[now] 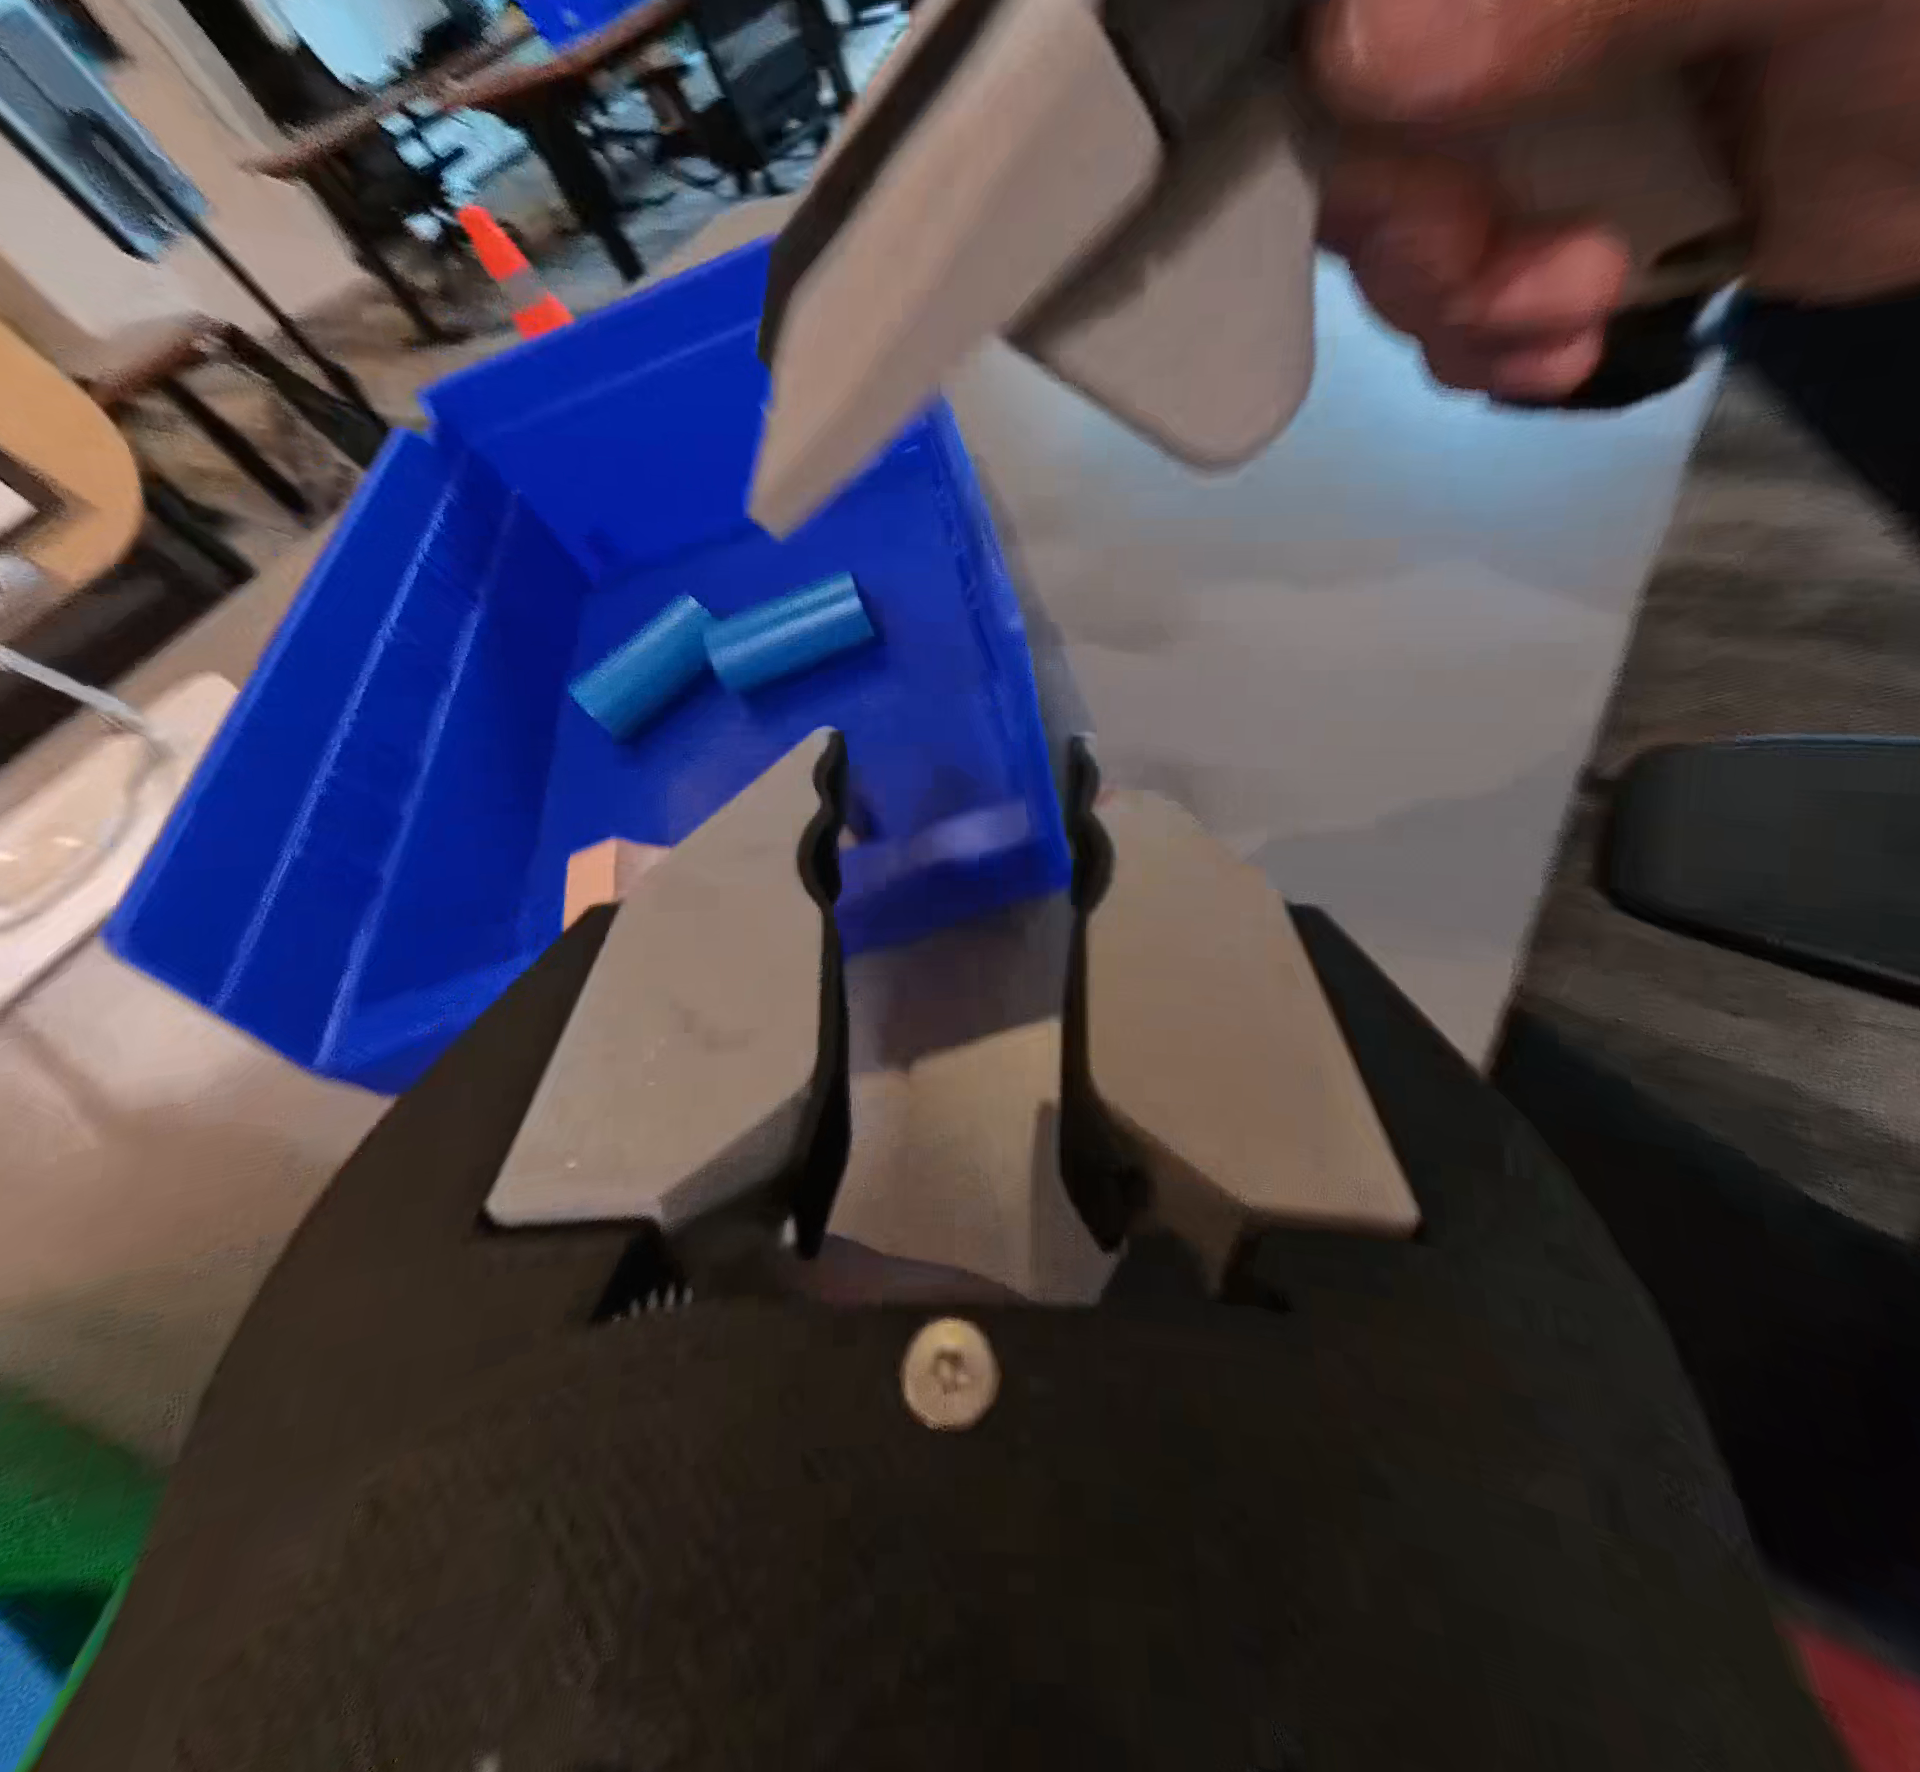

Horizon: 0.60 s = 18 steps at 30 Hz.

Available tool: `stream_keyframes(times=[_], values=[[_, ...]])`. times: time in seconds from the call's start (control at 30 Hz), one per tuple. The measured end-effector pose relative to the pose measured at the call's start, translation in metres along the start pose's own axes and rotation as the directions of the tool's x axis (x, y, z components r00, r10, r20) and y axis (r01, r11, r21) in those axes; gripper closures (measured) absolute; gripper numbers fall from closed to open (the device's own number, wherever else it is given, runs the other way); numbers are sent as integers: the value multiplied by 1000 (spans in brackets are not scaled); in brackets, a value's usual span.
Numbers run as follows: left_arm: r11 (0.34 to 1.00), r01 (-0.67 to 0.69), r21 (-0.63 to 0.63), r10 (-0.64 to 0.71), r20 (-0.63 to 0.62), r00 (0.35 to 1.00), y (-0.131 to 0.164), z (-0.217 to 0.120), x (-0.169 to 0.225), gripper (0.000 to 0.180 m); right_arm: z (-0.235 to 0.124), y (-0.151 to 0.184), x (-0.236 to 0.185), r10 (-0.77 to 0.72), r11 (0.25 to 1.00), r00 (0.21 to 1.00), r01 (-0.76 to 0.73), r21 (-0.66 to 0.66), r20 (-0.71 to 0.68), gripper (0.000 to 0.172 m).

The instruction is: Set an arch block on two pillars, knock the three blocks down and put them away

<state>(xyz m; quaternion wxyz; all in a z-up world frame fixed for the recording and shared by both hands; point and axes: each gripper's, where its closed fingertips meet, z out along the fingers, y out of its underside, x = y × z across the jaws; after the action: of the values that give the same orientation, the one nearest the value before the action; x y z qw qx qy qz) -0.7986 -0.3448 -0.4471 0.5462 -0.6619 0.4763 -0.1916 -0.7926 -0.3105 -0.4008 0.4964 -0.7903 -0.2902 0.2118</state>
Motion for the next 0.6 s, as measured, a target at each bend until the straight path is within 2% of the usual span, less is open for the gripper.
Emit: stream_keyframes(times=[0.1, 0.13, 0.17, 0.2, 0.23, 0.3, 0.33, 0.37, 0.4, 0.47, 0.5, 0.53, 0.6], values=[[997, 44, 60, -47, 51, 998, 0, -51, -37, 138, 27, 7, -52, -72, 995, 988, 80, -58, 140, 113], [999, 33, 30, -36, 76, 996, 10, -63, -50, 129, 37, 10, -64, -76, 993, 985, 89, -76, 158, 109], [999, 23, -24, -20, 107, 994, 25, -73, -61, 119, 45, 17, -67, -81, 988, 986, 99, -122, 143, 117], [997, 13, -74, -2, 142, 990, 41, -83, -73, 127, 53, 30, -61, -97, 974, 992, 112, -196, 86, 122], [994, 7, -112, 13, 178, 984, 58, -93, -84, 129, 58, 43, -54, -124, 953, 991, 131, -272, 41, 117], [987, 37, -157, -1, 226, 974, 88, -111, -101, 130, 60, 60, -52, -124, 928, 992, 126, -351, 29, 121], [982, 65, -175, -22, 238, 971, 103, -119, -108, 130, 59, 62, -45, -118, 929, 993, 108, -354, -6, 135], [977, 86, -193, -34, 260, 965, 117, -127, -116, 130, 56, 59, -33, -121, 941, 991, 93, -326, -65, 162], [972, 96, -213, -30, 296, 955, 130, -134, -126, 130, 52, 57, -24, -116, 952, 990, 86, -294, -85, 172], [963, 93, -254, 17, 396, 918, 153, -149, -152, 130, 39, 62, 2, -64, 960, 987, 20, -281, -148, 172], [956, 90, -279, 44, 438, 898, 162, -157, -163, 131, 28, 67, 24, -72, 958, 971, 3, -287, -228, 172], [954, 86, -289, 58, 454, 889, 167, -162, -169, 139, 12, 69, 50, -99, 960, 939, 2, -280, -331, 172], [959, 95, -269, 44, 467, 883, 170, -169, -178, 140, -27, 70, 103, -129, 970, 841, -2, -243, -525, 165]])
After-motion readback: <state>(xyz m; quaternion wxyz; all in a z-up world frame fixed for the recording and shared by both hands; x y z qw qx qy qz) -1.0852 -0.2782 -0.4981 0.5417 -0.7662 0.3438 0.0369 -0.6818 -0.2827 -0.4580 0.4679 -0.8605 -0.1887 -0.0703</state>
